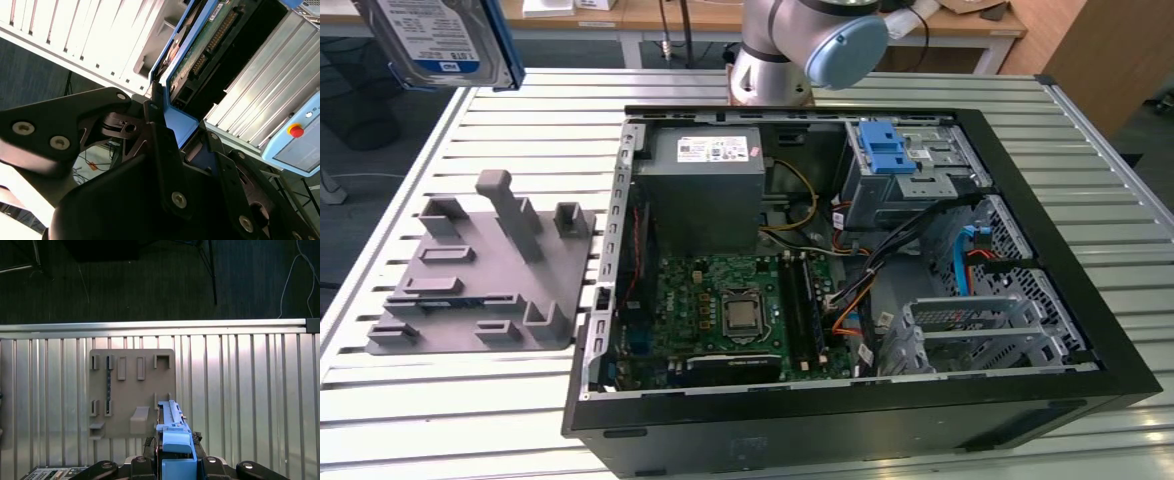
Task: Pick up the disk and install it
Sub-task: 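Pick up the disk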
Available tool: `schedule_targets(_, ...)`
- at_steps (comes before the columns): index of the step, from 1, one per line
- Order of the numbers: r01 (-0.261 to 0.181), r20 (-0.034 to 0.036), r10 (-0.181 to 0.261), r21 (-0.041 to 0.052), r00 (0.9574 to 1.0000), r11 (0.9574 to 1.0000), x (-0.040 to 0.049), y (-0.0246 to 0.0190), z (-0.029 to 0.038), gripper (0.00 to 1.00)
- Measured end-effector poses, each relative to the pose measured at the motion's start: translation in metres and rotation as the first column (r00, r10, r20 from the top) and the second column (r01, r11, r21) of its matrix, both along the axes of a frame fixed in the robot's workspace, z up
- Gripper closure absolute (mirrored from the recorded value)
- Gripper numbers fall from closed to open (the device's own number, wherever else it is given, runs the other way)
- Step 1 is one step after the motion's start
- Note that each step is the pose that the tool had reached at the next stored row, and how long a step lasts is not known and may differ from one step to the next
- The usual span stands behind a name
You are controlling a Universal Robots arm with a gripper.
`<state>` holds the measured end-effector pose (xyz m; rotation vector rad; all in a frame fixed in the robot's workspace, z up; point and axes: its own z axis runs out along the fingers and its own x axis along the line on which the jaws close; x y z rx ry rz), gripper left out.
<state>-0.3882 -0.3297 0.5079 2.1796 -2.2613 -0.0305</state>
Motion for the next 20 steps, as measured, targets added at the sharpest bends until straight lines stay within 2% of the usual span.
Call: schedule_targets(20,0.000,0.0000,0.000,0.0000,1.0000,1.0000,0.0057,0.0000,0.0000,0.64)
